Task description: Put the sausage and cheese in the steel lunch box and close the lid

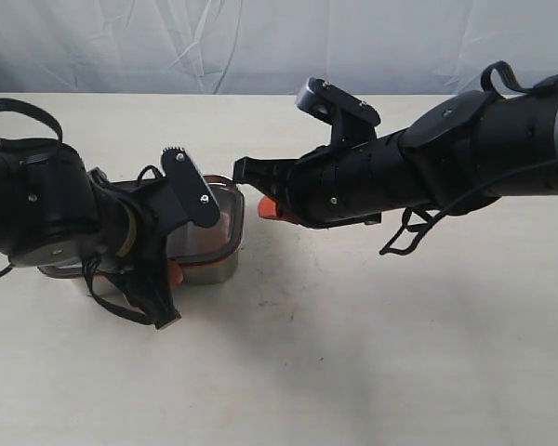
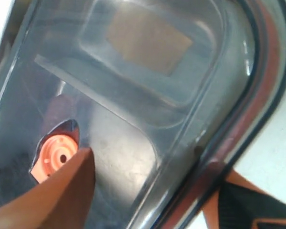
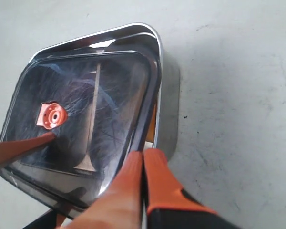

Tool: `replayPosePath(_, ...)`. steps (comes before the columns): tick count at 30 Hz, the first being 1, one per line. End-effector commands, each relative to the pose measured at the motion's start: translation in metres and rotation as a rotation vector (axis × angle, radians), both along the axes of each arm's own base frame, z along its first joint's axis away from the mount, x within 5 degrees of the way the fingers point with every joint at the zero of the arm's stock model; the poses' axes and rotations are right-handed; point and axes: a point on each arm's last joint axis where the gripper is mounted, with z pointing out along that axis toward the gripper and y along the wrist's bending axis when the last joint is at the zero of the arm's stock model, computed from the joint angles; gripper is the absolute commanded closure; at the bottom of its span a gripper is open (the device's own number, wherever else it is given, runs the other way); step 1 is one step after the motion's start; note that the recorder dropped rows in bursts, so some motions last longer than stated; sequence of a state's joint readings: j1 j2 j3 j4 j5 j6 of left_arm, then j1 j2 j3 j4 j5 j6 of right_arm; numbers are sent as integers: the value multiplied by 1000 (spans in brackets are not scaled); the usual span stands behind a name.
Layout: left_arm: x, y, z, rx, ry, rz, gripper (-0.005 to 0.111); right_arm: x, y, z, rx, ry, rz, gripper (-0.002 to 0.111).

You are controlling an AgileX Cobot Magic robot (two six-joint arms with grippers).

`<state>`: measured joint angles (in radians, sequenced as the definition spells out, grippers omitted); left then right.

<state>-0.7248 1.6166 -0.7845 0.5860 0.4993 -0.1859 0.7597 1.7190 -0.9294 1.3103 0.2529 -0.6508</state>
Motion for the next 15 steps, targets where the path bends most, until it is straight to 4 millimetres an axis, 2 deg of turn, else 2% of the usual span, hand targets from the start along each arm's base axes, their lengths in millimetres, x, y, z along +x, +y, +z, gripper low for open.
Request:
replayPosePath(1,-7,8,-12,12,102,133,50,1,0,1,2,0,8,109)
replayPosePath(15,-11,11,-7,17,119,168,50,0,0,1,4,4,12,109)
